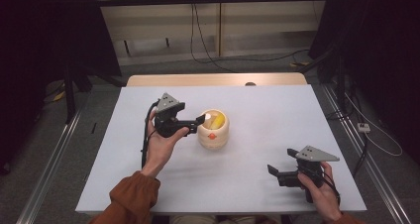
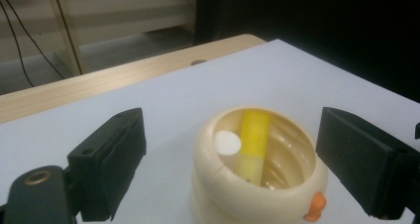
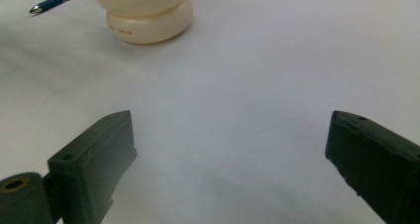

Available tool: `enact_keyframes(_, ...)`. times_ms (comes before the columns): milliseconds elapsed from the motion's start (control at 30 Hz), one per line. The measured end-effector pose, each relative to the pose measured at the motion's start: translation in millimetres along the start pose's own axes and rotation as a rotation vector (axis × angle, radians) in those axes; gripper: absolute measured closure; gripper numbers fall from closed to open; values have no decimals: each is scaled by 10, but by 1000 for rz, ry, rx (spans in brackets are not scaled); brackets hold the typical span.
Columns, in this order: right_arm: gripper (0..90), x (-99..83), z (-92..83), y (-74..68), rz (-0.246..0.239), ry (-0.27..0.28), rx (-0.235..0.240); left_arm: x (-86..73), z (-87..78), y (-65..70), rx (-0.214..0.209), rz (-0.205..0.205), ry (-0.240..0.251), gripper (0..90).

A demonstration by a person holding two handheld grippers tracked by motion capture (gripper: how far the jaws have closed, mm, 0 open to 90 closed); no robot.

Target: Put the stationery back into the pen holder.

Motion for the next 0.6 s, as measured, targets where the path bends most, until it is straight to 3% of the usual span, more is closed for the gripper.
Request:
enact_keyframes(233,48,5,13,-5,2,0,2,-42,-50,-86,-4,14,-55,129)
enact_keyframes(367,48,3,14,-4,1,-3,4,-78,-111,-172,-14,-4,-55,129)
enact_keyframes(600,48,0,14,-11,-1,-5,7,-108,-234,-453,34,-40,-69,129)
Point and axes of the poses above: each handheld gripper's, and its own axes: z roughly forward along the jaws, x roughly out of its top, y roughly to its right, the point moved 3 cm from there along z, roughly forward along the jaws, and after that the axes turned 13 degrees about x, right-handed, at the moved point
